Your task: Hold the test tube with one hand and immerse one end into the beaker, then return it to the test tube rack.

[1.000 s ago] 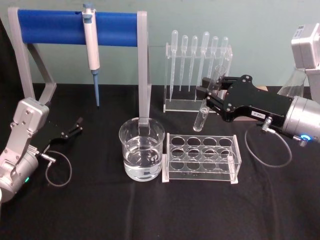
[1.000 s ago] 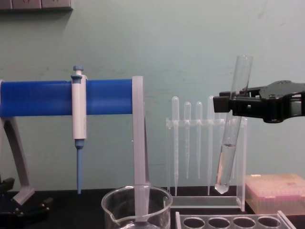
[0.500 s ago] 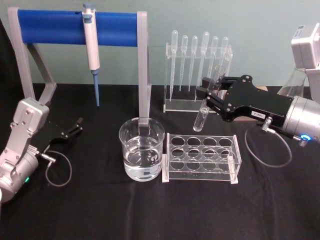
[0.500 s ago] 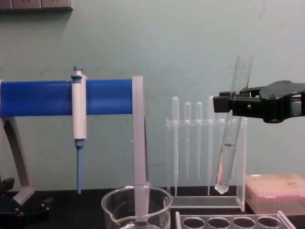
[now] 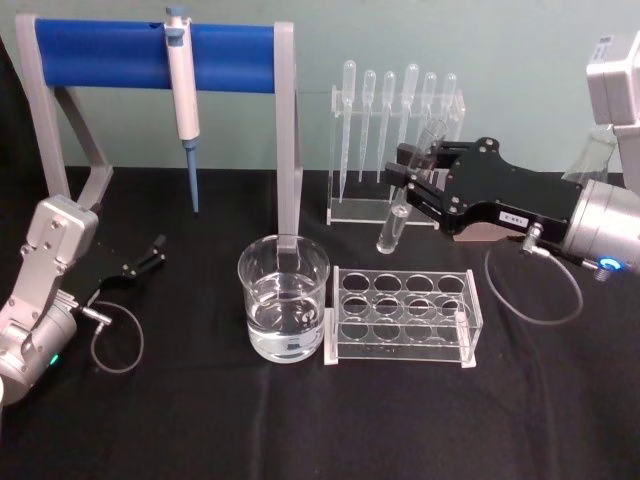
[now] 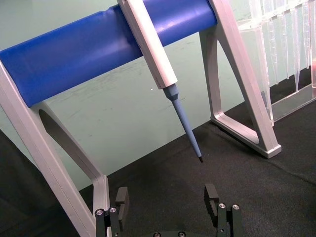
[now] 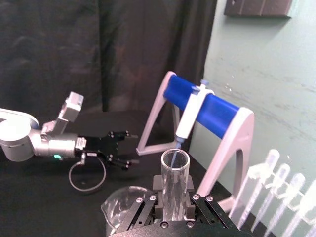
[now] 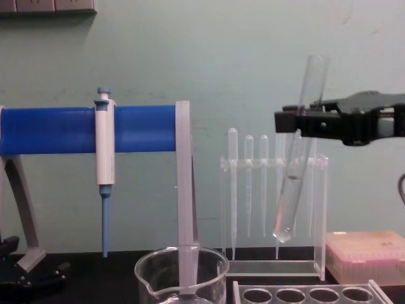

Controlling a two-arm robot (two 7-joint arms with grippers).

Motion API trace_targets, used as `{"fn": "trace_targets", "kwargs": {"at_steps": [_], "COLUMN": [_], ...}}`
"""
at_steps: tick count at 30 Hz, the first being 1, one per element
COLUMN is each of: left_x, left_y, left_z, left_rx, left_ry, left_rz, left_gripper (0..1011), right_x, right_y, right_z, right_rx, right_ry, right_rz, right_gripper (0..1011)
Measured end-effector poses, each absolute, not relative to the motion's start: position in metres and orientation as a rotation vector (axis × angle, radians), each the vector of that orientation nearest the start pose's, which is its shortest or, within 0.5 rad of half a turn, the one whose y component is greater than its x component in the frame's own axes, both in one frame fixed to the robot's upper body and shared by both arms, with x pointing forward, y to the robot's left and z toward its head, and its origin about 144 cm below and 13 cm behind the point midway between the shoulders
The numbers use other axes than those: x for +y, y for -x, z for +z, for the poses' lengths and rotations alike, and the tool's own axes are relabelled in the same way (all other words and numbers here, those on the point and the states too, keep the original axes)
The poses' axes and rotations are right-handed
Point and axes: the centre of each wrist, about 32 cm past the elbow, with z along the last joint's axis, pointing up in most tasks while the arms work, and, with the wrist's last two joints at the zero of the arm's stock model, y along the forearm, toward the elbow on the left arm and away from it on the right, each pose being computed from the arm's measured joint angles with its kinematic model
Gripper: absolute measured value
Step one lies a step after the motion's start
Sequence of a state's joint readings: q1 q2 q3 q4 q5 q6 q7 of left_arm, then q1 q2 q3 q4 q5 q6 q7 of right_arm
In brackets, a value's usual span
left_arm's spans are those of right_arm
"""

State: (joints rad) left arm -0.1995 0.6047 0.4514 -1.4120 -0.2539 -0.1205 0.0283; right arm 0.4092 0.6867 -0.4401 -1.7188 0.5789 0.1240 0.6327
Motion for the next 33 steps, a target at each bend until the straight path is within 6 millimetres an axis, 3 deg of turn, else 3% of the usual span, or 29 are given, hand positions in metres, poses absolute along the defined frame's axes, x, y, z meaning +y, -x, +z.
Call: {"fn": "trace_targets", "kwargs": {"at_steps": [15, 23, 33], "left_x": [0.310, 0.310, 0.310], "left_y": [-0.489, -0.489, -0.489], "left_z": [1.140, 1.140, 1.140], "left_rx": [-0.285, -0.285, -0.285], "left_ry": [-0.304, -0.304, -0.304], "left_rz": [1.248, 1.248, 1.248], "left_gripper": [1000, 1000, 1000], "right_x": [-0.233, -0.211, -0.202], "right_y": [-0.529, -0.538, -0.544], "right_z": [1.310, 1.299, 1.278], "right_rx": [-0.211, -0.200, -0.167], "right_ry": [0.090, 0.128, 0.150], "right_rz": [-0.416, -0.399, -0.400], "right_gripper": [226, 226, 226]}}
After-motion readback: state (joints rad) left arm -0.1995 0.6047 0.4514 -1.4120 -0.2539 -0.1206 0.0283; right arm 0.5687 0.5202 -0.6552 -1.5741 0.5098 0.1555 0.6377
